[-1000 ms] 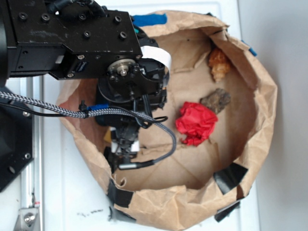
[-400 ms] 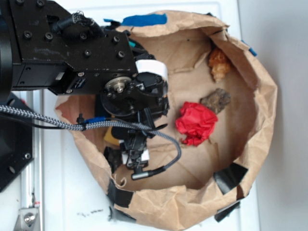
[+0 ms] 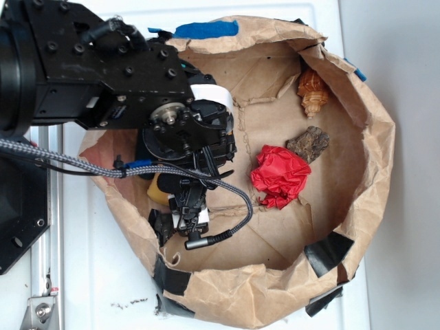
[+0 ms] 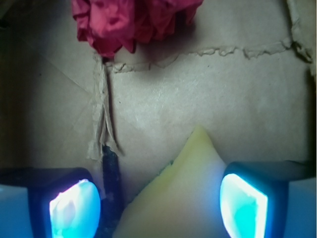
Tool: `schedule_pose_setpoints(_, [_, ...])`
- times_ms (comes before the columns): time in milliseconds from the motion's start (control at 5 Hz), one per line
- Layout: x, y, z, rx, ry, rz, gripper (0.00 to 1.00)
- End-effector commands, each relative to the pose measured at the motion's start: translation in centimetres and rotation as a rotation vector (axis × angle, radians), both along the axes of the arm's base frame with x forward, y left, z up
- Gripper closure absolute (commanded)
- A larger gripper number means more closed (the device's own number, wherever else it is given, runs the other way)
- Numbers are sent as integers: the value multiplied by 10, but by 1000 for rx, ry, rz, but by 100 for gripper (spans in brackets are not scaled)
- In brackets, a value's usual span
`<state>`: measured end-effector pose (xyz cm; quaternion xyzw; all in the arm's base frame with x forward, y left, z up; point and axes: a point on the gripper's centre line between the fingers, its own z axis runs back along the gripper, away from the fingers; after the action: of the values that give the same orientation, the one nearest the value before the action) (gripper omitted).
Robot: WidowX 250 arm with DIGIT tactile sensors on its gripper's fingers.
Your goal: Grab the green sponge.
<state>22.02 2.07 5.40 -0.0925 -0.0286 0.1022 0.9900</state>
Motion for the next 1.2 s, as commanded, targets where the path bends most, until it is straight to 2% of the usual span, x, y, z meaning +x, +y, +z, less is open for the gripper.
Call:
schedule_pose_setpoints(0, [9, 2, 5, 6, 34, 38, 0])
schedule_pose_setpoints(400, [7, 9, 9, 9, 5, 2, 0])
schedule_pose_setpoints(800, [8, 31, 29, -19, 43, -42, 0])
schedule_pose_setpoints(1000, [3, 43, 39, -57, 80, -52, 0])
